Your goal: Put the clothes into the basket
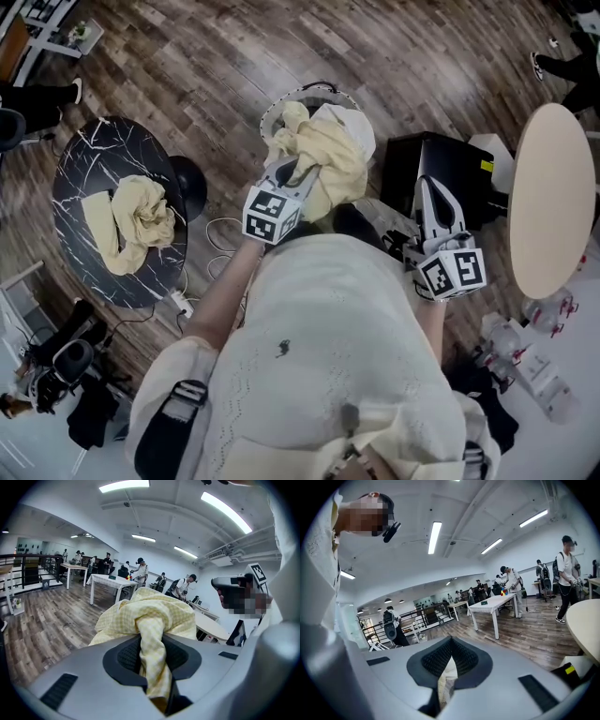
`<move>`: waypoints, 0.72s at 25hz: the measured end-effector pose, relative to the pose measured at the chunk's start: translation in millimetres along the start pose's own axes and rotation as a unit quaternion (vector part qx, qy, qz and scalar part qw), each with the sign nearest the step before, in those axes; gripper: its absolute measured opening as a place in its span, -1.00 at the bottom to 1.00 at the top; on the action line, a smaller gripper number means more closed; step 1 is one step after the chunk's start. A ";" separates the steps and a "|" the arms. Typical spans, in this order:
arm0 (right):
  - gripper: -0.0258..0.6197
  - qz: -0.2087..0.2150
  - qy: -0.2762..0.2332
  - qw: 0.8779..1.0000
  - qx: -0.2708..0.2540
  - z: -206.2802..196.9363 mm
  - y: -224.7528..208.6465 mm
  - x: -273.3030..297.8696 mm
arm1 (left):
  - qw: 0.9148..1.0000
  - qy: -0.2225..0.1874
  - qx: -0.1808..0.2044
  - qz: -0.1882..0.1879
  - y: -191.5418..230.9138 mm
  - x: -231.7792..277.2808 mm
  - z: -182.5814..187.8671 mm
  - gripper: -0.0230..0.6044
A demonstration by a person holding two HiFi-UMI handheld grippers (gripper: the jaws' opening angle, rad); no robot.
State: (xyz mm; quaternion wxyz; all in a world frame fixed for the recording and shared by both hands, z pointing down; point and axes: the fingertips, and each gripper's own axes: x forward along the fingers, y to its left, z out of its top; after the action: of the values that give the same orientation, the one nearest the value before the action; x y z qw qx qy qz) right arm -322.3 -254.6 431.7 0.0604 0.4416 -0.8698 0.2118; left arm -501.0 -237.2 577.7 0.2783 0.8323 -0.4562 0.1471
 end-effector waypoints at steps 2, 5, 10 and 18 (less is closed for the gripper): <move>-0.90 -0.012 0.000 1.000 0.005 -0.6 -6.8 -5.0 | 1.000 0.016 0.004 -0.003 0.6 10.3 -7.3 -0.57; -0.90 -0.021 0.001 1.000 0.009 -0.8 -16.8 -6.5 | 0.999 0.040 0.016 -0.003 2.8 25.9 -16.8 -0.57; -0.90 -0.030 0.001 0.999 0.015 -1.0 -27.2 -3.8 | 0.997 0.080 0.022 0.002 12.8 50.5 -31.1 -0.57; -0.90 -0.050 0.001 0.999 0.022 -9.4 -35.6 -10.5 | 0.987 0.154 0.035 0.002 34.9 95.0 -69.1 -0.57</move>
State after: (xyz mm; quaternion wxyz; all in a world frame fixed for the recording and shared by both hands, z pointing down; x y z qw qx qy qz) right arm -288.4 -261.3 448.4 0.0618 0.4853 -0.8418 0.2281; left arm -478.4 -275.2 692.0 0.3158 0.8081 -0.4040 0.2899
